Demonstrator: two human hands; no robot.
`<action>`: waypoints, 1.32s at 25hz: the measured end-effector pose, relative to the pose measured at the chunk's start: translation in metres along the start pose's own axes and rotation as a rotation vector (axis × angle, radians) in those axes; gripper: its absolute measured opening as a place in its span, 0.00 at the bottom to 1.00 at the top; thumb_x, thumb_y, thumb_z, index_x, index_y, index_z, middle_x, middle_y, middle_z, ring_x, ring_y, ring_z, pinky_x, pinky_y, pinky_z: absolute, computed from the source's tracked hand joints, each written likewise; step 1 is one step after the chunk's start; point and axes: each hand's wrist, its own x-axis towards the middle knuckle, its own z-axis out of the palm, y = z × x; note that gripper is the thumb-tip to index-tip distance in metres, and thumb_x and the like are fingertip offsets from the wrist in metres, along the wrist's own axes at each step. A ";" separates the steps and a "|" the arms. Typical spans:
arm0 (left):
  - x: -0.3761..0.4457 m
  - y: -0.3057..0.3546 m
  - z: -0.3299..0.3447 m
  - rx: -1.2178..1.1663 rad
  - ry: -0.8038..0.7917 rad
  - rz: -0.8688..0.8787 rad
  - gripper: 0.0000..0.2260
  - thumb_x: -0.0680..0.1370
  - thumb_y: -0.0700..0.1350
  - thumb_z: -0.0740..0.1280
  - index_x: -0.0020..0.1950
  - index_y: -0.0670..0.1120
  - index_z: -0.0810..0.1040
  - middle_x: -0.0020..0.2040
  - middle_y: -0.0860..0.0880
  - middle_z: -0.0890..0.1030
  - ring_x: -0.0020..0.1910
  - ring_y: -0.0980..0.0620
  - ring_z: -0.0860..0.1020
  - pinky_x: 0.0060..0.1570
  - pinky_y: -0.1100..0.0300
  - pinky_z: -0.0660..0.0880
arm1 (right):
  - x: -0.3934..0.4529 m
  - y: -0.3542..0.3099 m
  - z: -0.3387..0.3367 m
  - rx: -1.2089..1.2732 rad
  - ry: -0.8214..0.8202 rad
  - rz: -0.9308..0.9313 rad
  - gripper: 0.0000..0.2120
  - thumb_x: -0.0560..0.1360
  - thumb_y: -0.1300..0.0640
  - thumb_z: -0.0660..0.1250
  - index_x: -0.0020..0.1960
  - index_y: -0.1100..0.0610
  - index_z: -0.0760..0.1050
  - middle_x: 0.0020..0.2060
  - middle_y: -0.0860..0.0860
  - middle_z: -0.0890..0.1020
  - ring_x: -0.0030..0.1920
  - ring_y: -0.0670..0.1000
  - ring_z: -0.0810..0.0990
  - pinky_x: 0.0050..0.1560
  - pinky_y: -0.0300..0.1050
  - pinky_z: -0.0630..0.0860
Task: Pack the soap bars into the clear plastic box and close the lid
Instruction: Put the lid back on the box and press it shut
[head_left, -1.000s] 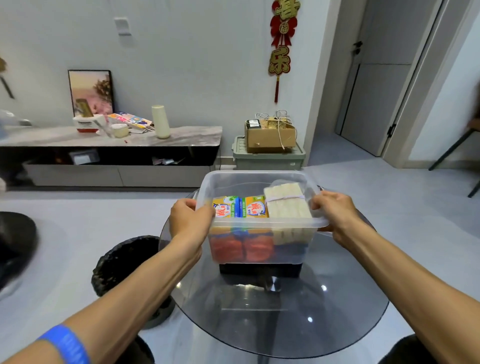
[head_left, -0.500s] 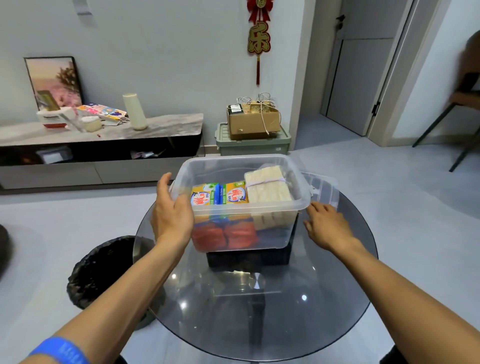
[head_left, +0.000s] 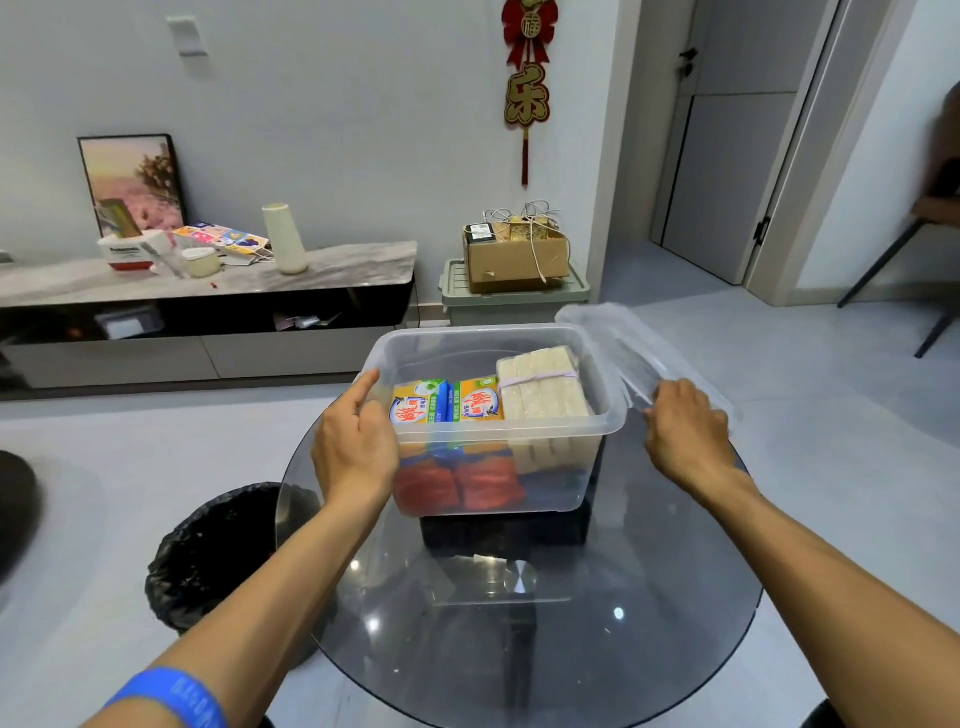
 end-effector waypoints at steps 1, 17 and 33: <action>0.001 0.000 0.001 -0.009 -0.002 -0.002 0.26 0.69 0.50 0.52 0.63 0.57 0.78 0.62 0.49 0.81 0.55 0.43 0.77 0.52 0.50 0.75 | 0.004 0.004 -0.009 0.113 0.068 0.047 0.08 0.79 0.58 0.61 0.53 0.63 0.71 0.52 0.62 0.75 0.52 0.64 0.73 0.49 0.58 0.68; 0.021 0.020 0.016 -0.260 -0.284 -0.057 0.28 0.74 0.68 0.55 0.64 0.52 0.76 0.63 0.50 0.79 0.60 0.50 0.76 0.62 0.48 0.72 | 0.020 -0.044 -0.104 0.012 -0.072 -0.746 0.12 0.78 0.49 0.62 0.61 0.49 0.70 0.57 0.48 0.75 0.54 0.51 0.72 0.47 0.44 0.62; 0.029 0.017 0.021 -0.218 -0.266 -0.032 0.07 0.74 0.51 0.65 0.46 0.52 0.81 0.45 0.53 0.82 0.43 0.53 0.81 0.31 0.62 0.75 | 0.035 -0.043 -0.074 0.690 -0.113 -0.061 0.07 0.76 0.57 0.67 0.52 0.49 0.80 0.54 0.52 0.80 0.53 0.53 0.76 0.48 0.44 0.71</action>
